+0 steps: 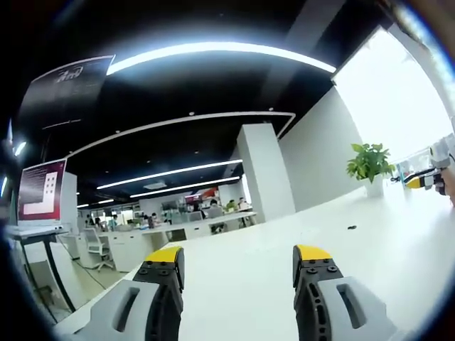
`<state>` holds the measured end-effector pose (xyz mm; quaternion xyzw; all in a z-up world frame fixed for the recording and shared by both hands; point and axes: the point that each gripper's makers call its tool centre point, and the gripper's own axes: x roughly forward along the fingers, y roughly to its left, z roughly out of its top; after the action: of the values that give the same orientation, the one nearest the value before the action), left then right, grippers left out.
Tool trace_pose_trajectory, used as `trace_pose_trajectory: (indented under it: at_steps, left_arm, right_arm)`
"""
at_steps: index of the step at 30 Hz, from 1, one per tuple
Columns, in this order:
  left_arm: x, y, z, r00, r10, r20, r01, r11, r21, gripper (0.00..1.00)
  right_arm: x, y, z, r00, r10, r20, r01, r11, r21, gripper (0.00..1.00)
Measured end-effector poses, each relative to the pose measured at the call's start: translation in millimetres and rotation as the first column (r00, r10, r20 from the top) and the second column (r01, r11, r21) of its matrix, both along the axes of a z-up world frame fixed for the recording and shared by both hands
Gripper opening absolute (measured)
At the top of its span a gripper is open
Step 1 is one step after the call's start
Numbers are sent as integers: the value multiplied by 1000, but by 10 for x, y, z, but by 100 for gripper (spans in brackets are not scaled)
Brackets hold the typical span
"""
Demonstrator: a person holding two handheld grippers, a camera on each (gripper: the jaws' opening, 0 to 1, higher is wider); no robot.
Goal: Snap the two parts of the plastic buckle together until the buckle closes and remains connected.
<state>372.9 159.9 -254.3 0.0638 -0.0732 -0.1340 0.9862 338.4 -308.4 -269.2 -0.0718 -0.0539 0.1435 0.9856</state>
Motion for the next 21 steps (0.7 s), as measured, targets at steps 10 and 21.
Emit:
trace_pose_trajectory:
  at_steps: [10, 21]
  left_arm:
    - [-3, 8, 0, 1000, 1, 0, -1, 1000, 5, 62]
    - [-8, 37, 4, 1000, 10, 1, -10, 1000, 10, 62]
  right_arm:
    - [-43, 154, 28, 997, 79, 11, -79, 997, 26, 3]
    - [-8, 155, -53, 997, 70, -17, -71, 997, -19, 18]
